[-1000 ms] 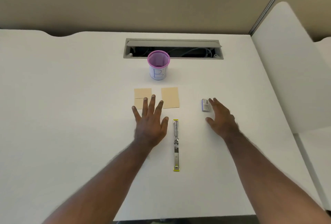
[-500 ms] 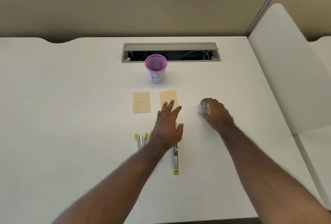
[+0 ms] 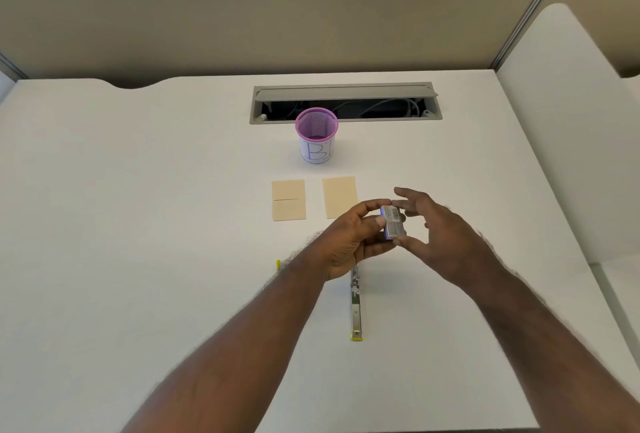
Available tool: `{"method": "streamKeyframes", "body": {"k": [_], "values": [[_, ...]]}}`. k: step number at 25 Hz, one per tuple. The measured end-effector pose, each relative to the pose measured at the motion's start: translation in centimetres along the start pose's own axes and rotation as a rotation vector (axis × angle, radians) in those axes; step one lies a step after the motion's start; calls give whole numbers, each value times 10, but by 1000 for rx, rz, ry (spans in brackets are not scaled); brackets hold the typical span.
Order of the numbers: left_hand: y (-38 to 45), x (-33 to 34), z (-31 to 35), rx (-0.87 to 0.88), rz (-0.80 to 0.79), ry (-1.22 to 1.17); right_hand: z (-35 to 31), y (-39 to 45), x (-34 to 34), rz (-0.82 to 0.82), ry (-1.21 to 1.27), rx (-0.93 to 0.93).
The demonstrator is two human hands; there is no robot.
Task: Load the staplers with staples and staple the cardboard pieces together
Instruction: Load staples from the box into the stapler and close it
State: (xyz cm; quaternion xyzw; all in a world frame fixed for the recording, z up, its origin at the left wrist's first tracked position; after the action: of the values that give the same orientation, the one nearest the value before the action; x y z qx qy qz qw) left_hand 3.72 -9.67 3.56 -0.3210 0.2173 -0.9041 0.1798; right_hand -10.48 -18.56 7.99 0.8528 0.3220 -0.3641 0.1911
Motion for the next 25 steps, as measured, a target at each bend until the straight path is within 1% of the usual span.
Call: {"method": "streamKeyframes", "body": {"k": [3, 5, 10, 14, 17, 22, 25], "values": [[-3, -2, -3, -9, -61, -73, -8, -3, -5, -16, -13, -17], [-4, -2, 0, -4, -84, -113, -12, -6, -6, 8, -29, -42], [-6, 0, 8, 4, -95, -198, -26, -14, -8, 236, -75, -233], [-6, 1, 11, 21, -47, -241, -32, -18, -11, 354, -75, -310], [-7, 2, 12, 32, -26, -282, -35, -21, -13, 416, -95, -350], [-9, 4, 13, 58, -37, -326, -41, -29, -14, 507, -142, -372], [-10, 1, 14, 64, -31, -355, -47, -36, -14, 524, -148, -363]]}}
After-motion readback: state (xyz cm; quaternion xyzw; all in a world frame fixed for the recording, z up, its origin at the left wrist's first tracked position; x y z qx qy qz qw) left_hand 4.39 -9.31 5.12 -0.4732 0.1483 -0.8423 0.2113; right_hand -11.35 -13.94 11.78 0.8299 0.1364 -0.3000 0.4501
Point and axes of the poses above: each hand's wrist, its own y-axis towards the middle knuckle, its own x-axis out of the palm, z = x × y, the point moved 3 cm from there along y, towards the middle knuckle, and after that the axes turned 13 degrees about z, right-handed, at the moved point
